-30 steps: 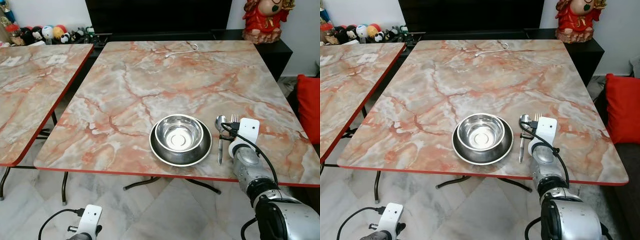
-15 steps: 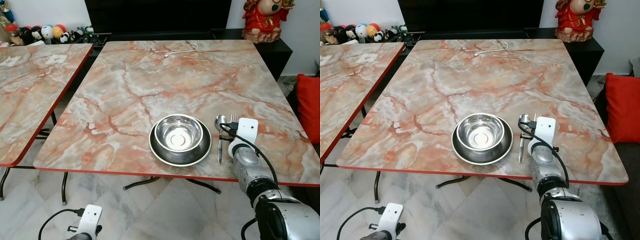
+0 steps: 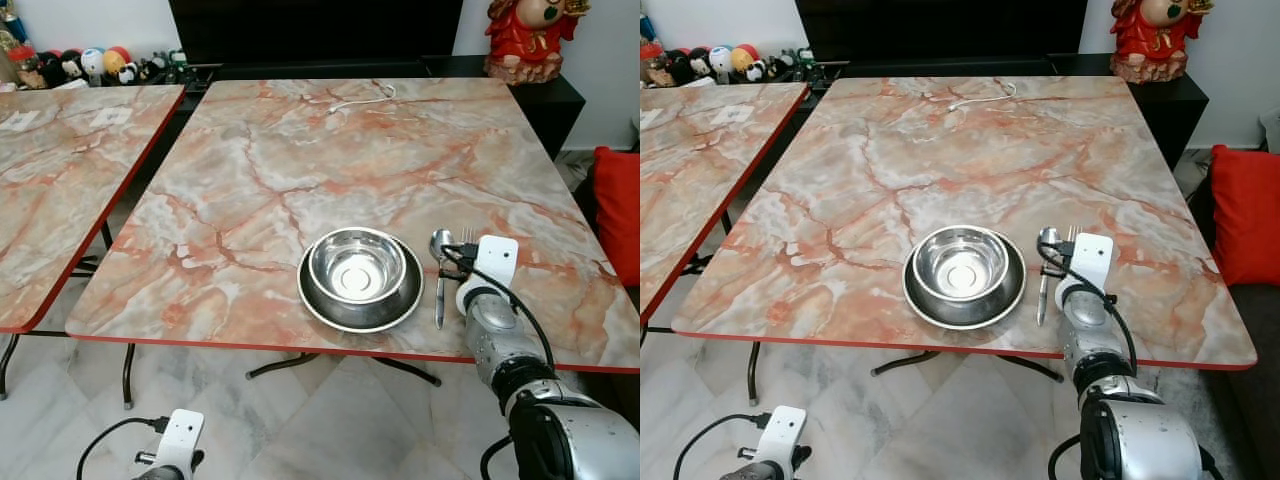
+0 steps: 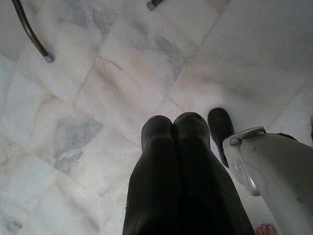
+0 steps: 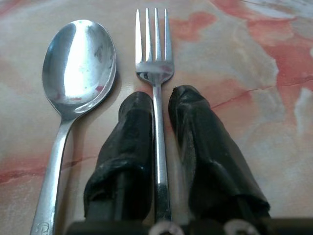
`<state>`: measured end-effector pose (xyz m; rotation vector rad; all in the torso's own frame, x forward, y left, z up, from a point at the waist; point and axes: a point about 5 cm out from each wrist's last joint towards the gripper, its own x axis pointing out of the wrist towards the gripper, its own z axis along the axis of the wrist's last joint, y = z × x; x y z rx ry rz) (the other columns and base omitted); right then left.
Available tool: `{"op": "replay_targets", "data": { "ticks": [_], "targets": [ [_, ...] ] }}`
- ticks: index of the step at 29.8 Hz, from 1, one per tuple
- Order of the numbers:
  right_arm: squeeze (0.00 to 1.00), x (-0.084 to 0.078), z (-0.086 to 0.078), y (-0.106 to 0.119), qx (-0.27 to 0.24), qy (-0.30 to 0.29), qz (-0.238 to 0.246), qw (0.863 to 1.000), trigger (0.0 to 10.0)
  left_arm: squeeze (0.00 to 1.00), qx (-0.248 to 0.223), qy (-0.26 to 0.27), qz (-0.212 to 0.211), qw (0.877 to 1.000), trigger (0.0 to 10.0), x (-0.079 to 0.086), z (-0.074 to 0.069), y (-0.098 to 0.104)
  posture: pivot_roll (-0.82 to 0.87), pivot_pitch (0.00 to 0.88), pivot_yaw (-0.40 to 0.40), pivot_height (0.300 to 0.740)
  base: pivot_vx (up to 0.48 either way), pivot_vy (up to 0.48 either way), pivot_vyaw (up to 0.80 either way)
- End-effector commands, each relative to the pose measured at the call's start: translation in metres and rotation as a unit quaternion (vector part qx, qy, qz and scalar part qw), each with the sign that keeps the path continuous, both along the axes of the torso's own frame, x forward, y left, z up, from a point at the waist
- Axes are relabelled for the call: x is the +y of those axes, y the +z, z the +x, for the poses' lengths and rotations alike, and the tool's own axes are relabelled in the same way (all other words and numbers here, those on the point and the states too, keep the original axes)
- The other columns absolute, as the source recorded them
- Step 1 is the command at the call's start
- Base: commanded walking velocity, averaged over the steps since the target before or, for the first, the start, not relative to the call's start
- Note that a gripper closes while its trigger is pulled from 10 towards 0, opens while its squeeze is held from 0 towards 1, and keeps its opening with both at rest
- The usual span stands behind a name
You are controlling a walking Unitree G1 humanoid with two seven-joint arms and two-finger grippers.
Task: Setting the table
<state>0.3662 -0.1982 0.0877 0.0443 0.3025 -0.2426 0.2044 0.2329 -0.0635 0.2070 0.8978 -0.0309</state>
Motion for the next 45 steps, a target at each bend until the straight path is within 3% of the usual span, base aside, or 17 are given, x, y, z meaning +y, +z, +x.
{"op": "replay_targets", "data": {
  "ticks": [1,30,42,45],
  "targets": [
    [0.00,0.001,-0.005,-0.009,0.016,-0.002,0.006,1.000,10.0,0.00,0.011,0.004,0.004,1.000,10.0,0.004,-0.003,-0.001,0.13,0.080,0.061,0.740,0.000,0.000,0.00],
    [0.00,0.002,-0.001,0.004,-0.048,0.000,0.014,0.999,10.0,0.00,0.009,0.006,0.000,1.000,10.0,0.003,-0.002,-0.001,0.12,0.079,0.053,0.740,0.000,0.000,0.00],
    [0.00,-0.001,0.000,0.026,-0.147,-0.005,-0.004,0.989,10.0,0.00,0.006,0.009,-0.002,1.000,10.0,0.003,-0.002,0.000,0.11,0.079,0.052,0.740,0.000,0.000,0.00],
    [0.00,0.002,-0.006,0.027,-0.180,-0.003,0.004,0.984,10.0,0.00,0.001,0.010,-0.002,1.000,10.0,0.005,-0.001,0.001,0.11,0.084,0.054,0.740,0.000,0.000,0.00]
  ]
}}
